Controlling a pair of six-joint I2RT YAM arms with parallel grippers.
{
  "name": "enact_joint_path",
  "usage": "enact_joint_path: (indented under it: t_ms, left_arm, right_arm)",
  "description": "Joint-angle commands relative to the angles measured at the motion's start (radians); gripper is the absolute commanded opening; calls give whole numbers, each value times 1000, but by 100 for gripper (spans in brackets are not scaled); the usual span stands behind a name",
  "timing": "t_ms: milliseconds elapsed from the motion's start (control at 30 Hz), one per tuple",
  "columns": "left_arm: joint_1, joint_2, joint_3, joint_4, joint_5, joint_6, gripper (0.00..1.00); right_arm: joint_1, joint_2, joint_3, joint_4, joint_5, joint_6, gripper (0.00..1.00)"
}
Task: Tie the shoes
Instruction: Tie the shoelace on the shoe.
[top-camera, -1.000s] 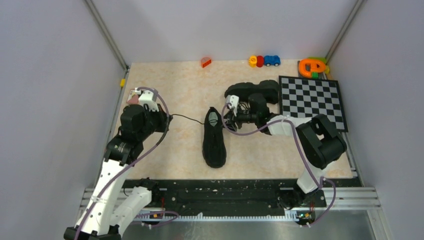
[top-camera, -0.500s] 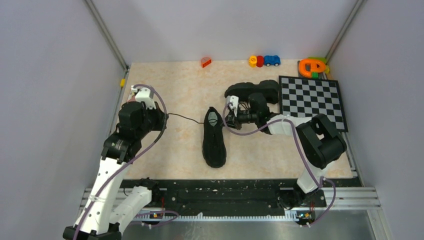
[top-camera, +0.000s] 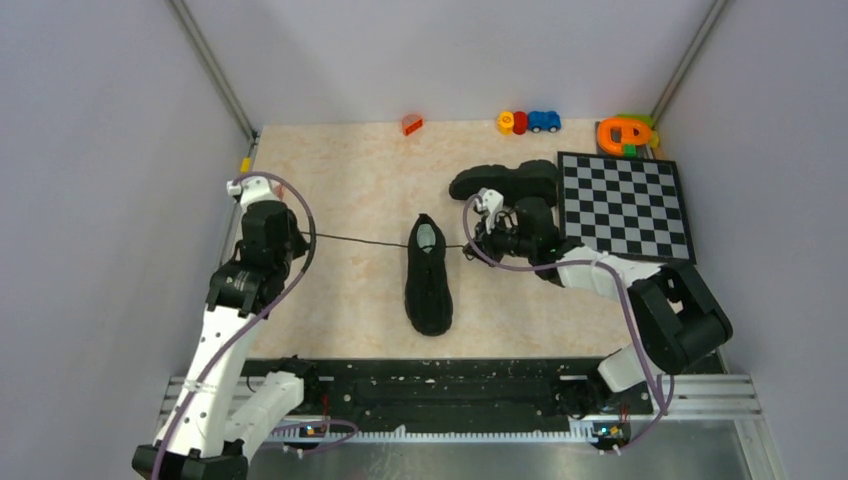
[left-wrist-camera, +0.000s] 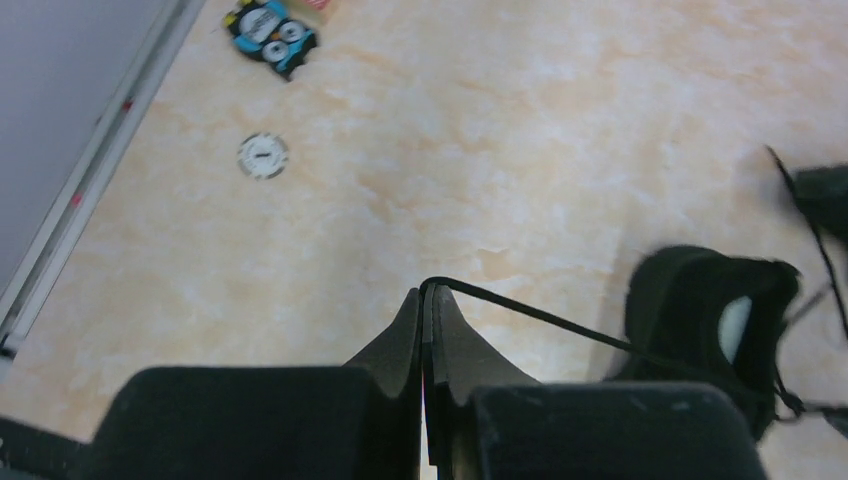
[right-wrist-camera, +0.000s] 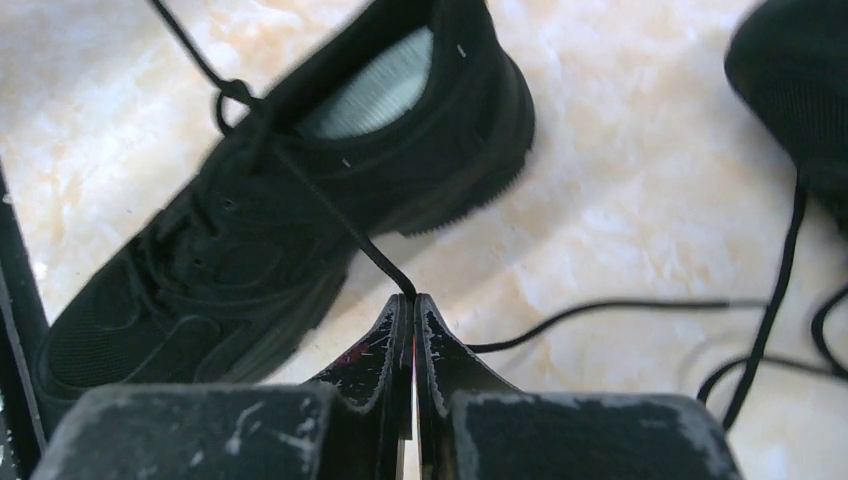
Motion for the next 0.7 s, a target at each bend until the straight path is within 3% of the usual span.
enact_joint_path:
  t_ms: [0,100,233,433,567,667]
  left_arm:
    - [40,-11,-77,-16,-227,-144,0]
    - [127,-8,-160,12,-265,-235,0]
    - [310,44,-187,-29,-119,-387,0]
    - [329,32,-341,78,-52,-509,0]
    - [329,31,-401,147,-79,-482,0]
    - [329,-1,-449,309,132,-273,2]
  right_arm:
    - [-5,-32,25,-168,162,89,0]
    - [-5,-32,12,-190,204,125,0]
    - [-5,-46,-16,-187,264,161,0]
    - [-5,-99,-31,-214,362,183,0]
    - [-5,-161,-38,-218,410,185,0]
    - [12,-213,-56,-159,333,145,0]
